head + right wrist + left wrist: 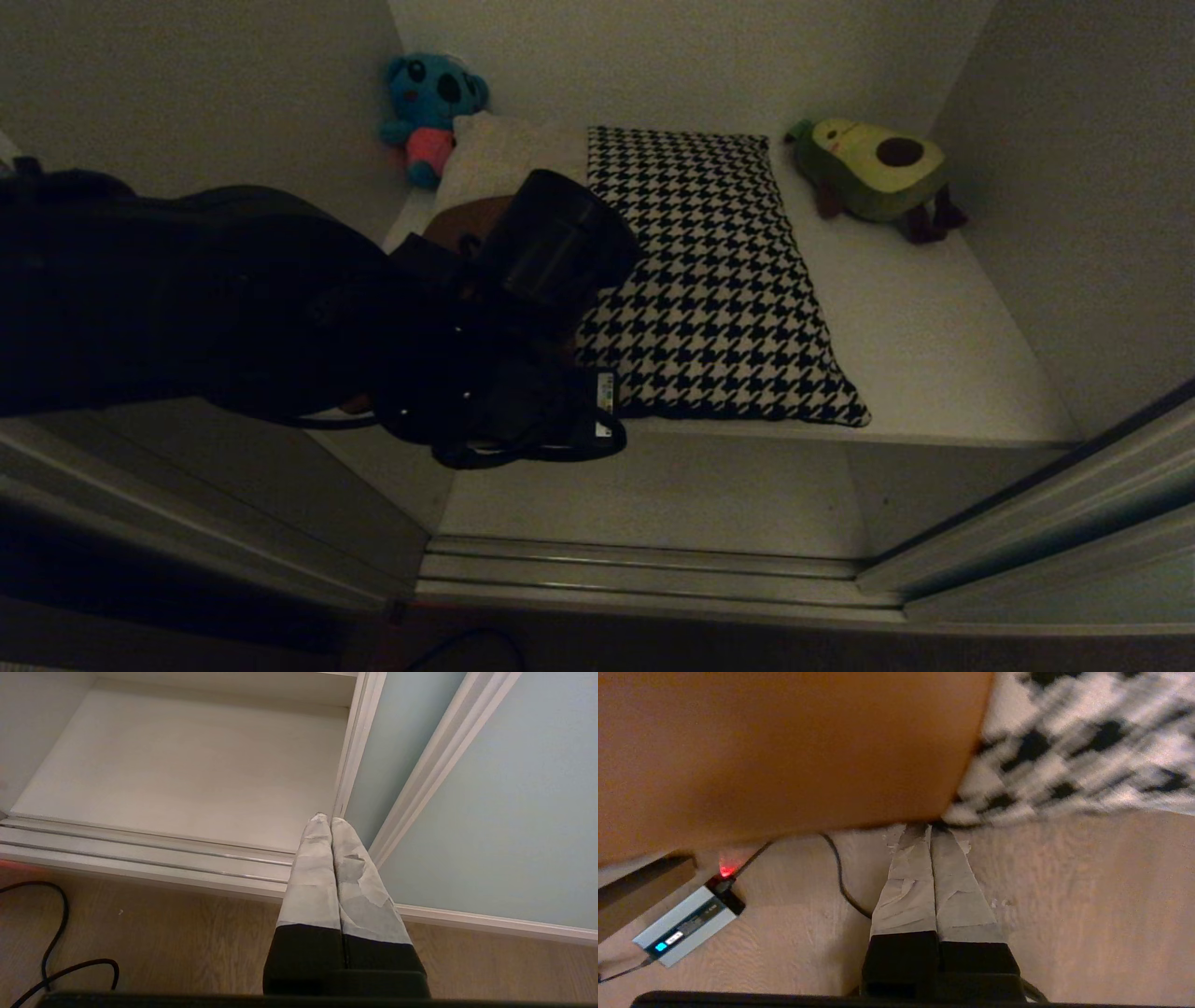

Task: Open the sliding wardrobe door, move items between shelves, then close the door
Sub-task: Place the pillow on the higher shelf

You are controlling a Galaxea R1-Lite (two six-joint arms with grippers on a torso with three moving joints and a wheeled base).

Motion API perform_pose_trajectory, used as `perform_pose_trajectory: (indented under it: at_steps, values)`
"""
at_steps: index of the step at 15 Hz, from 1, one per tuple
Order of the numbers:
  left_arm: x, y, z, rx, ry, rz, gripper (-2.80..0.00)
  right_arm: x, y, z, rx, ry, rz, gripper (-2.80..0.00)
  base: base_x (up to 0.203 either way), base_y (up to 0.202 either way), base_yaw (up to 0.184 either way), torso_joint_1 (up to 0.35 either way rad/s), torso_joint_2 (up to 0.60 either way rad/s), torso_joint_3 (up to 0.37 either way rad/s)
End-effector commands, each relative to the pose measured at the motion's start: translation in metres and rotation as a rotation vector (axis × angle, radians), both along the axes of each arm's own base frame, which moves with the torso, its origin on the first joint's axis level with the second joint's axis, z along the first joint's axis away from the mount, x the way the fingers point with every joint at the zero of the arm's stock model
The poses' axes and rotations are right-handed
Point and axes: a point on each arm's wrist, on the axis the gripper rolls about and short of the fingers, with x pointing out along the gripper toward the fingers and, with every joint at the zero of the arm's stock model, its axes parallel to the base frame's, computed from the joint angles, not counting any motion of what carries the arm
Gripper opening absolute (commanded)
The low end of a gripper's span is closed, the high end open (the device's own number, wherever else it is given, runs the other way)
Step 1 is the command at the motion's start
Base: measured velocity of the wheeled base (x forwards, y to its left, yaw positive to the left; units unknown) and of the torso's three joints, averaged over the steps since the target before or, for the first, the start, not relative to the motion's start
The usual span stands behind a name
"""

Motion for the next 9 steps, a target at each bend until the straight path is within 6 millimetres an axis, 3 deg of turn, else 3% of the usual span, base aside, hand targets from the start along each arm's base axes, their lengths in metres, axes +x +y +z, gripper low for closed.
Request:
perform_pose_trajectory:
  at_steps: [1,4,9]
  values:
    - [0.012,0.000,-0.006,0.012,0.006,0.029,-2.80,0.000,0.000,-0.001,0.000,0.003,0.001,-2.80,0.000,0.000,0.000,0.000,0.00,0.000]
    - [0.022,0.009,0.007,-0.023,-0.037,0.065,-2.80,0.000,0.000,-0.001,0.000,0.003,0.002,-2.80,0.000,0.000,0.000,0.000,0.00,0.000]
    - [0.035,0.008,0.025,-0.073,-0.186,0.053,-2.80,0.000,0.000,-0.001,0.000,0.003,0.000,-2.80,0.000,0.000,0.000,0.000,0.00,0.000]
